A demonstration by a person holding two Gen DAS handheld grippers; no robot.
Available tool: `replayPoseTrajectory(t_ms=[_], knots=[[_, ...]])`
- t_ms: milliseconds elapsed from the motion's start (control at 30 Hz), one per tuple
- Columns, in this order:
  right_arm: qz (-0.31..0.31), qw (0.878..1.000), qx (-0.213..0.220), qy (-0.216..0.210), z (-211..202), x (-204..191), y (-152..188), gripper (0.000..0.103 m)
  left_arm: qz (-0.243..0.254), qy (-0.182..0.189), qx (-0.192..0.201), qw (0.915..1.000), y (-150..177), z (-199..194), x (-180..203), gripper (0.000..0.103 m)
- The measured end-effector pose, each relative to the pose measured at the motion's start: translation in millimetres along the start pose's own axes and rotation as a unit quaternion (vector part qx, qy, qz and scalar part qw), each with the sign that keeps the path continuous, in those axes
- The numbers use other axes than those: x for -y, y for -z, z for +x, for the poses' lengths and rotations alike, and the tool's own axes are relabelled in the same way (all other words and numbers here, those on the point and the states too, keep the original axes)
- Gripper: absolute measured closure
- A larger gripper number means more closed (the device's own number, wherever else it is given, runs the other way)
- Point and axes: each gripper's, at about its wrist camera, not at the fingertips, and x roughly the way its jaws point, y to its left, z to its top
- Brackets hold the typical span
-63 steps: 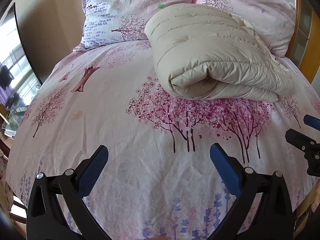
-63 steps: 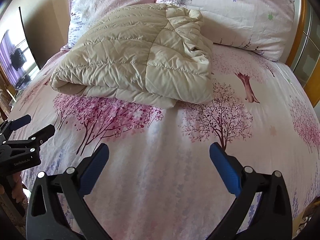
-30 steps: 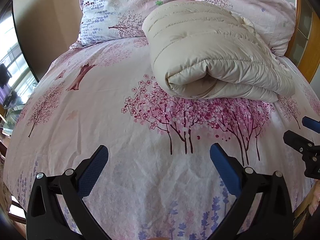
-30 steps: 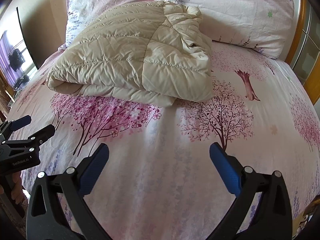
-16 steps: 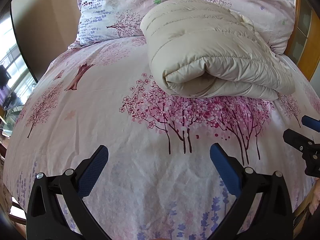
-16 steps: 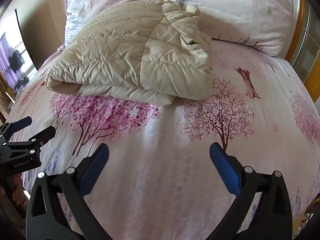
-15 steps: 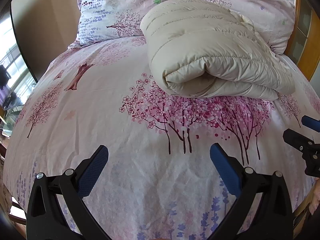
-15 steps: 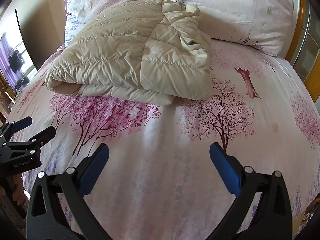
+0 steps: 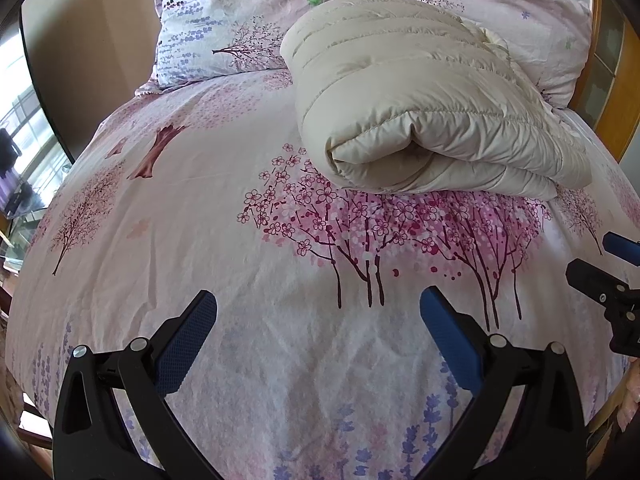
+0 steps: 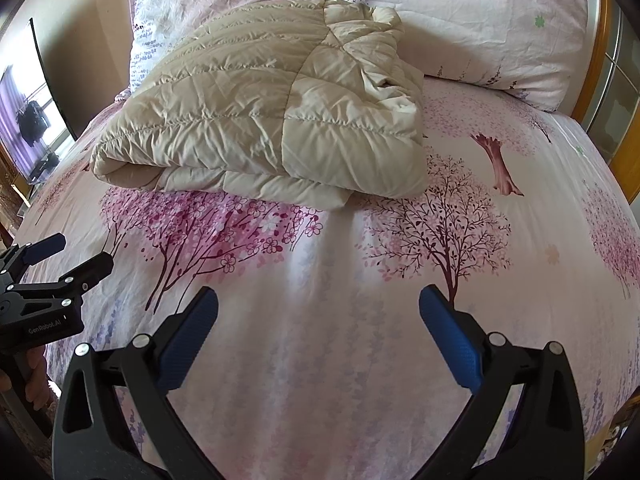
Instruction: Fold large clothes
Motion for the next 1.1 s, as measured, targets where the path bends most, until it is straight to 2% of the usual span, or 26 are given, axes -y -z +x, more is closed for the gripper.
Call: replayPoseTrajectory(t_ms=[1100], knots=[[0.0, 1.0, -0.004, -0.003, 3.3, -1.0, 0.7, 0.002, 0.014, -0.002, -0.006, 0.9999, -2.3, 4.3, 3.3, 0.001]])
